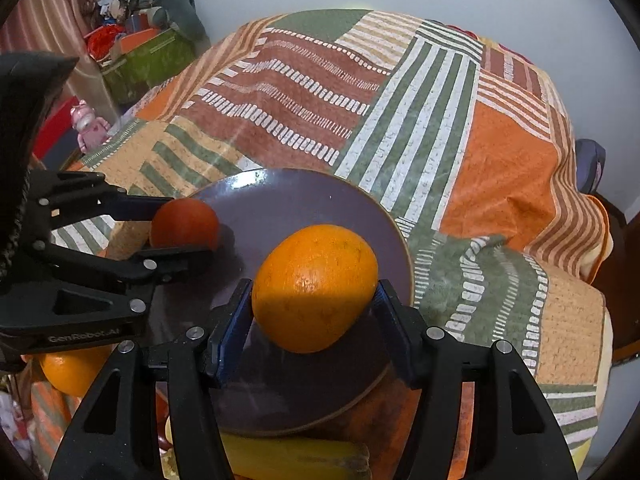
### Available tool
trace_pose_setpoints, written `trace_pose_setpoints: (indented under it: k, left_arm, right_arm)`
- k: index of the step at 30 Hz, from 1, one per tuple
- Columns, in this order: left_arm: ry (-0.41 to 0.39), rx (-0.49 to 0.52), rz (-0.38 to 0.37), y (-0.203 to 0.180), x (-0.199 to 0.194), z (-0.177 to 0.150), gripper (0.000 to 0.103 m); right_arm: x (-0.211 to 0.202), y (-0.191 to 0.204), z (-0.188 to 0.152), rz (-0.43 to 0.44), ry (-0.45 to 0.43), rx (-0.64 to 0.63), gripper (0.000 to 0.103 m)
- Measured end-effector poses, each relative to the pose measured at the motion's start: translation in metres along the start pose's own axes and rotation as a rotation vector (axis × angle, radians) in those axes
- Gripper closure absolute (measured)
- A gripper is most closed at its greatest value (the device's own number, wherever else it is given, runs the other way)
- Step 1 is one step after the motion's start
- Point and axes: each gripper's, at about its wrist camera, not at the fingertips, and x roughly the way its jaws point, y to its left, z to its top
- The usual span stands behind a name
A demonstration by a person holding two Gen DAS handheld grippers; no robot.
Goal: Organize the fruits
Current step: 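Carry the tomato and orange onto the purple plate and open both grippers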
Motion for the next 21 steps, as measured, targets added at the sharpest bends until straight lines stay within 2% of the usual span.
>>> trace_pose_setpoints:
  k: [1,2,4,6,12,18,21]
  left_arm:
    - [-0.007,-0.004,-0.005,0.000,-0.002,0.000,0.036]
    - [-0.018,-0.007,-0.007,0.000,-0.006,0.000,0.031]
    - [-0.054,-0.004,0.007,0.001,-0.016,0.001,0.030]
    - [-0.085,-0.019,0.002,0.004,-0.027,0.000,0.029]
    - [-0.159,-0.045,0.027,0.010,-0.066,-0.016,0.027]
    - [-0.208,-0.055,0.053,0.010,-0.103,-0.050,0.026]
    - [-0.224,-0.057,0.056,0.006,-0.118,-0.072,0.021]
  right_arm:
    - [-0.001,0.000,-0.001,-0.003,0.003,0.001,0.044]
    - [-0.001,0.000,-0.001,-0.006,0.006,0.001,0.042]
    - [-0.004,0.002,-0.004,-0.013,-0.003,-0.001,0.033]
    - [-0.010,0.004,-0.007,-0.030,-0.024,-0.006,0.031]
    - [-0.039,0.011,-0.013,-0.059,-0.087,0.011,0.031]
    - [-0.078,0.027,-0.026,-0.073,-0.152,0.012,0.027]
    - [-0.095,0.037,-0.037,-0.080,-0.176,0.007,0.025]
